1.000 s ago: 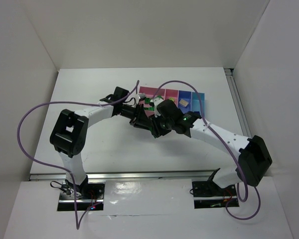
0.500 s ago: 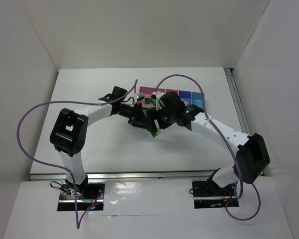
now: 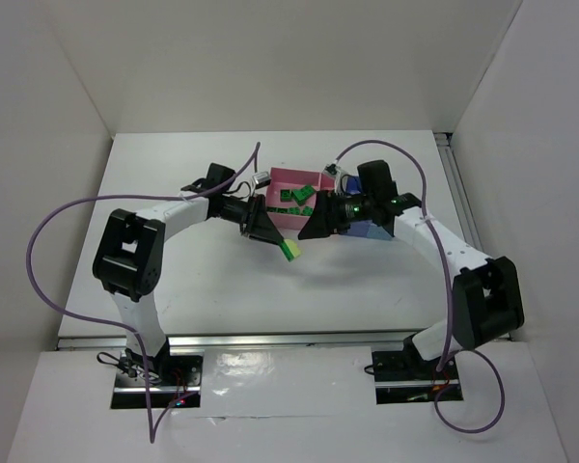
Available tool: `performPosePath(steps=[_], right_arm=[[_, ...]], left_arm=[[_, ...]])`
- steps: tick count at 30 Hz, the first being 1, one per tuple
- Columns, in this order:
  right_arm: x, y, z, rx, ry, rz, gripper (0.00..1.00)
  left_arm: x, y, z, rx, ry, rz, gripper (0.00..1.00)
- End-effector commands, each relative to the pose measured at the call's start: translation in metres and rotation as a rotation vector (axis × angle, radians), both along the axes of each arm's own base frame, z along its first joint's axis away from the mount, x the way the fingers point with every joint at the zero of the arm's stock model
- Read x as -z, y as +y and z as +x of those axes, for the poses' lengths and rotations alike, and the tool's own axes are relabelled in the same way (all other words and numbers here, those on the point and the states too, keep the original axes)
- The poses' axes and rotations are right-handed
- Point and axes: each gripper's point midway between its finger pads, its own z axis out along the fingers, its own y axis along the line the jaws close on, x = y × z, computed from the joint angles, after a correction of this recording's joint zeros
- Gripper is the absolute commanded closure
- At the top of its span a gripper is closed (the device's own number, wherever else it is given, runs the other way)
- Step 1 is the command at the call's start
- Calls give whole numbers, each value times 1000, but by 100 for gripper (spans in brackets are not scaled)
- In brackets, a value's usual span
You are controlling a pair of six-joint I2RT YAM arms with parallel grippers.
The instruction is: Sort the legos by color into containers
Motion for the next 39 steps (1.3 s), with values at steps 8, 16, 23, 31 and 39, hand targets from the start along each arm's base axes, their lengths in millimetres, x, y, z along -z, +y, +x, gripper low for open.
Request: performPosePath(steps=[8, 16, 23, 31, 39], right_arm=[[-2, 28, -28, -251, 77, 176, 16], [10, 37, -30, -305, 124, 197, 29], [11, 38, -24, -290, 113, 180, 74], [20, -13, 11, 14, 96, 93, 92], [28, -59, 51, 287, 32, -73, 92]], left_arm=[[-30, -3, -6, 77, -126, -110, 100], [-39, -8, -15, 117, -146, -146, 100], [-40, -8, -13, 112, -147, -137, 100], [-33, -4, -3, 69, -141, -95, 100], [-44, -9, 25, -1, -150, -38, 100]])
